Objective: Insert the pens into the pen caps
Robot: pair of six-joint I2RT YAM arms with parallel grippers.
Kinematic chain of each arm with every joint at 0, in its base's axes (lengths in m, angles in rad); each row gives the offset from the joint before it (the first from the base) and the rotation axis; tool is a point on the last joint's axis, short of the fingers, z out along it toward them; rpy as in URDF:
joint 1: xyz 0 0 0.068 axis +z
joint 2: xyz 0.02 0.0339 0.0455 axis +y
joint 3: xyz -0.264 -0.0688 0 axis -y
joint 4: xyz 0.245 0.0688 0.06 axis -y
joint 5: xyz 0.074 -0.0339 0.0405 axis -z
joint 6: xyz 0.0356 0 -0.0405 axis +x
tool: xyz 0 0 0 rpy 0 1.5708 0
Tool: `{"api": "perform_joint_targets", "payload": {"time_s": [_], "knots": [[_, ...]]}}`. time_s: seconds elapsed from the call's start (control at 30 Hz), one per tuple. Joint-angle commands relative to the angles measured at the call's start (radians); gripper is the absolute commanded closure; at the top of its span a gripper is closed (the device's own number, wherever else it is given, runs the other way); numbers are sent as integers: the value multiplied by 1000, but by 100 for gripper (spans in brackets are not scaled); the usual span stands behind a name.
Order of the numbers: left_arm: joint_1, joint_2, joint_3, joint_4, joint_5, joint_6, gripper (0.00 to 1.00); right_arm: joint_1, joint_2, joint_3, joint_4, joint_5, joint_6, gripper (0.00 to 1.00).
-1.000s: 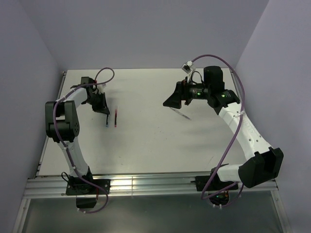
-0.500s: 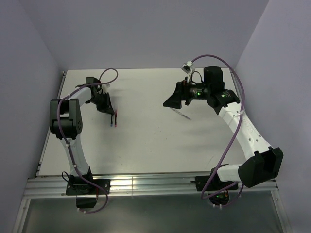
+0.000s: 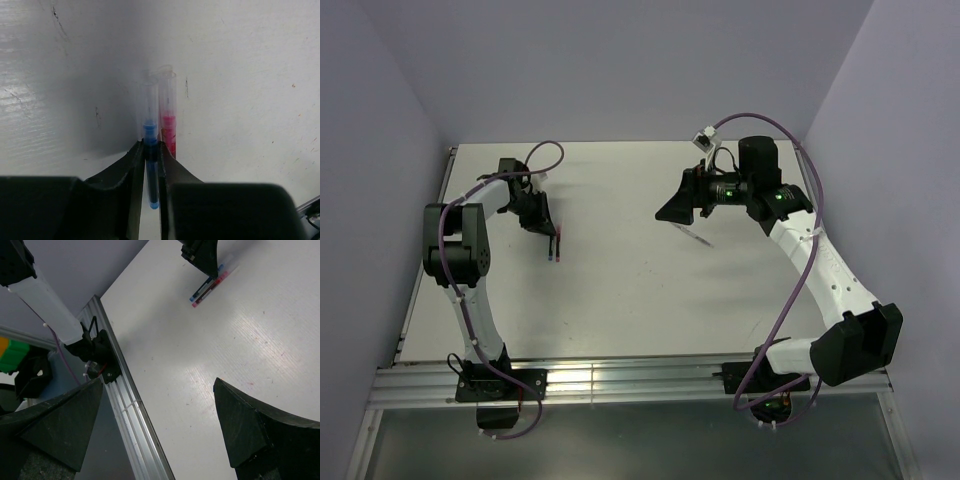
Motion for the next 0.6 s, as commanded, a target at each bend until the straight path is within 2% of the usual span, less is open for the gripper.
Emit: {"api": "perform_joint_targets", "payload": {"time_s": [0.0,0.2,0.57], "knots": [[-2,-3,-19,-24,-81,5,80,-9,-20,17,6,-13,-8,0],[-2,2,-16,-32,-81,2,72,-9,-26,18,4,-14,-16,0],[-2,-36,21,-50,-98,8,71,-10,-40,20,-6,6,-28,0]]}}
